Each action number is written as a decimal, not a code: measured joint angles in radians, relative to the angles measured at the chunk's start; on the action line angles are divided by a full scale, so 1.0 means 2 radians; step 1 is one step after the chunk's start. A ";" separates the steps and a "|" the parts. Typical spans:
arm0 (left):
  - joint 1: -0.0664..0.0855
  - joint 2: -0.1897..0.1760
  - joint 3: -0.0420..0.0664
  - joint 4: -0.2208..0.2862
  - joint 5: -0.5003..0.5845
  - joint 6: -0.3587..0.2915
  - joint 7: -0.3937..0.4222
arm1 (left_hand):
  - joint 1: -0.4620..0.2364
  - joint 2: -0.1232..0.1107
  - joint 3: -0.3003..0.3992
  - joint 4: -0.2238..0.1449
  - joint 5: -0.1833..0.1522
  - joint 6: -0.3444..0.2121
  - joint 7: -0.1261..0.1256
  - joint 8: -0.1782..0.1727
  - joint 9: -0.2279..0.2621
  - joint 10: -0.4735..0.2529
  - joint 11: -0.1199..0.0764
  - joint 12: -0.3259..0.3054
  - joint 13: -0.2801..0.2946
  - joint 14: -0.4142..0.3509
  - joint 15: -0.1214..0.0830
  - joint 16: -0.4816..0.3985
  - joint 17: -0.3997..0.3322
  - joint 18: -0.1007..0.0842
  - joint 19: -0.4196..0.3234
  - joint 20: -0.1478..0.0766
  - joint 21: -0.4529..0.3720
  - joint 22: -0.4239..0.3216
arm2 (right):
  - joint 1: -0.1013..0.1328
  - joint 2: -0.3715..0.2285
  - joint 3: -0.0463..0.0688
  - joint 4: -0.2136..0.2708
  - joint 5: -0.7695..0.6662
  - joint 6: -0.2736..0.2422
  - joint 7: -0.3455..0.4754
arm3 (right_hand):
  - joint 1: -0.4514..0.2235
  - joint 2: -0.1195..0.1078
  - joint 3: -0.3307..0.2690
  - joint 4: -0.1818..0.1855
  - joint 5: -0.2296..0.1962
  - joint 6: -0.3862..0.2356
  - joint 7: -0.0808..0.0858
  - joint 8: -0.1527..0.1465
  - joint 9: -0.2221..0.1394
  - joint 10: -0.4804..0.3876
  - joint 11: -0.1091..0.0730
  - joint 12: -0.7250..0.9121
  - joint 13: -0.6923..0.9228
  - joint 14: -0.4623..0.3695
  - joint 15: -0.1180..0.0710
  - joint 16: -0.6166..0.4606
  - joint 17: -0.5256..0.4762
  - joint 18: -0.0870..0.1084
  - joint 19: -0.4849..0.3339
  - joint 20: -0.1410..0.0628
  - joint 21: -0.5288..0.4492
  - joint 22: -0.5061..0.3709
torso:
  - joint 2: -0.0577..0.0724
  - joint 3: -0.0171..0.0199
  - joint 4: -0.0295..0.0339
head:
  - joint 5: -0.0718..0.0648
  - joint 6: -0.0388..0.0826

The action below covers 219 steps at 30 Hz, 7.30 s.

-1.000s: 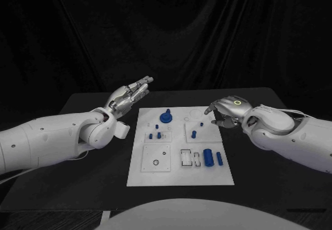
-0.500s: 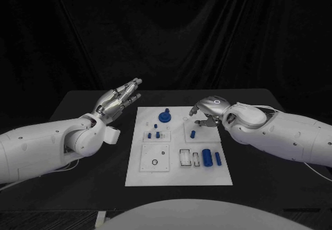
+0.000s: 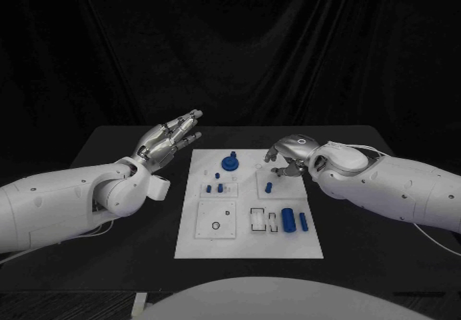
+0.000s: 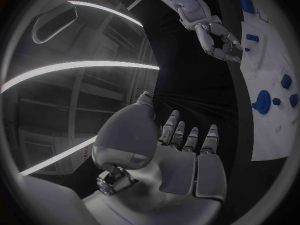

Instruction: Assemble the parts on the task board

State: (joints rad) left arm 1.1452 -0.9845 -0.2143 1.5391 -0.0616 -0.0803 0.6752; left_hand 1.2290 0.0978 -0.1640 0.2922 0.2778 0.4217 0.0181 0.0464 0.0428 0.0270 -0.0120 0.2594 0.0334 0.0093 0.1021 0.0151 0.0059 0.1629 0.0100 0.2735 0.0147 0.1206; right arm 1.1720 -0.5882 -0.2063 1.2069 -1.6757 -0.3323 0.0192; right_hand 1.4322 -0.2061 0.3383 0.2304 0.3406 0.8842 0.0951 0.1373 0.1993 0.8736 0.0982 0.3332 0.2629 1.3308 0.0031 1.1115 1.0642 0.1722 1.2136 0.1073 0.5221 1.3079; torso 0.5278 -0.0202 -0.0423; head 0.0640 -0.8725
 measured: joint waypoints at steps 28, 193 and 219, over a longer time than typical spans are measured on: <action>0.000 0.003 0.000 -0.003 0.001 0.006 0.001 | 0.042 0.009 -0.013 -0.001 0.040 0.000 0.007 0.000 0.000 -0.002 0.009 0.010 0.000 0.003 0.010 0.006 0.001 0.000 0.004 0.004 0.000 0.001 | -0.026 0.004 0.000 -0.026 0.009 0.017 -0.005 | -0.013 -0.001 0.019 -0.016 0.034 0.000 0.000 -0.005 0.006 -0.014 0.002 0.000 -0.002 0.005 0.000 0.023 0.012 -0.008 0.010 0.000 0.023 0.000 | -0.001 -0.0012 -0.0014 | 0.002 0.000; -0.023 0.012 0.000 -0.027 0.002 0.014 0.001 | 0.129 0.029 -0.012 -0.007 0.118 0.055 0.042 0.002 0.004 0.002 0.036 0.033 0.002 0.010 0.031 0.033 0.006 0.000 0.009 0.009 0.004 0.003 | -0.083 0.046 0.001 0.107 0.004 -0.038 0.001 | 0.021 0.024 0.057 -0.107 -0.016 0.064 0.020 0.029 0.093 0.082 -0.012 0.027 -0.014 -0.024 -0.003 -0.008 -0.046 -0.008 -0.032 -0.003 0.053 0.000 | -0.002 -0.0022 -0.0010 | 0.040 0.000; -0.024 0.014 0.000 -0.028 0.002 0.019 0.001 | 0.131 0.031 -0.012 -0.007 0.118 0.067 0.045 0.006 0.005 0.001 0.038 0.033 0.002 0.010 0.035 0.033 0.006 0.000 0.009 0.009 0.004 0.005 | -0.092 0.047 0.000 0.102 0.004 -0.042 -0.002 | 0.027 0.027 0.054 -0.113 -0.045 0.064 0.020 0.024 0.093 0.086 -0.012 0.027 -0.012 -0.026 -0.001 -0.008 -0.046 -0.008 -0.036 -0.003 0.064 0.000 | -0.002 -0.0021 -0.0011 | 0.043 0.000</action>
State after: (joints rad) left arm 1.0975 -0.9562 -0.2147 1.4833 -0.0569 -0.0422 0.6781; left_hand 1.4909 0.1597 -0.1886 0.2786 0.5130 0.5558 0.1090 0.0581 0.0533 0.0284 0.0643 0.3251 0.0365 0.0290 0.1715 0.0811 0.0185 0.1624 0.0277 0.2910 0.0225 0.1300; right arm 0.9889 -0.4950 -0.2058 1.4099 -1.6684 -0.4170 0.0146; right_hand 1.4869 -0.1523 0.4471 0.0053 0.2499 1.0127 0.1343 0.1856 0.3851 1.0454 0.0733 0.3872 0.2380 1.2784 0.0011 1.0961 0.9725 0.1561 1.1416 0.1005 0.6498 1.3080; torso 0.5243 -0.0244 -0.0445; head 0.1495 -0.8729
